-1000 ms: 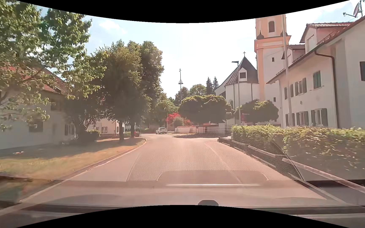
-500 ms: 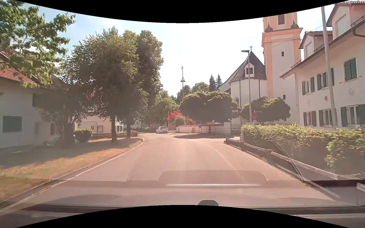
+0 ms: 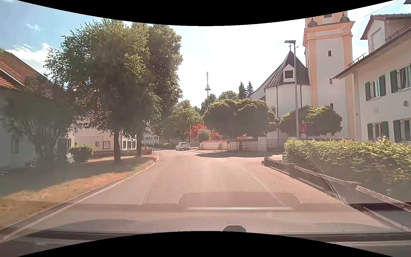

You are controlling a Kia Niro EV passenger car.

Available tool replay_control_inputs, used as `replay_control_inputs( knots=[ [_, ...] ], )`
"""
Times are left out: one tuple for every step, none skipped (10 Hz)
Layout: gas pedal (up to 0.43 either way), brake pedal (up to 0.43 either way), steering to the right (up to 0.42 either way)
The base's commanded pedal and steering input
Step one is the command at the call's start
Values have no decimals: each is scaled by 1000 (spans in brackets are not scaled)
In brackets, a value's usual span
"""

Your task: Follow the waypoints while adhering to traffic rules and regulations

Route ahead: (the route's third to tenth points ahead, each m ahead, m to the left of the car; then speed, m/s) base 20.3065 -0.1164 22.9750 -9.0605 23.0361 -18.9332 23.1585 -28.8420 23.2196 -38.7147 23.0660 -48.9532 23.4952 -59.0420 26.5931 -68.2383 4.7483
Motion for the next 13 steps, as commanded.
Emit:
replay_control_inputs(
  knots=[
    [0, 0, -20],
    [0, 0, -20],
    [0, 0, -20],
    [0, 0, -20],
    [0, 0, -20],
    [0, 0, -20],
    [0, 0, -20],
    [0, 0, -20],
    [0, 0, -20],
    [0, 0, -20],
    [0, 0, -20],
    [0, 0, -19],
    [0, 0, -18]
  ],
)
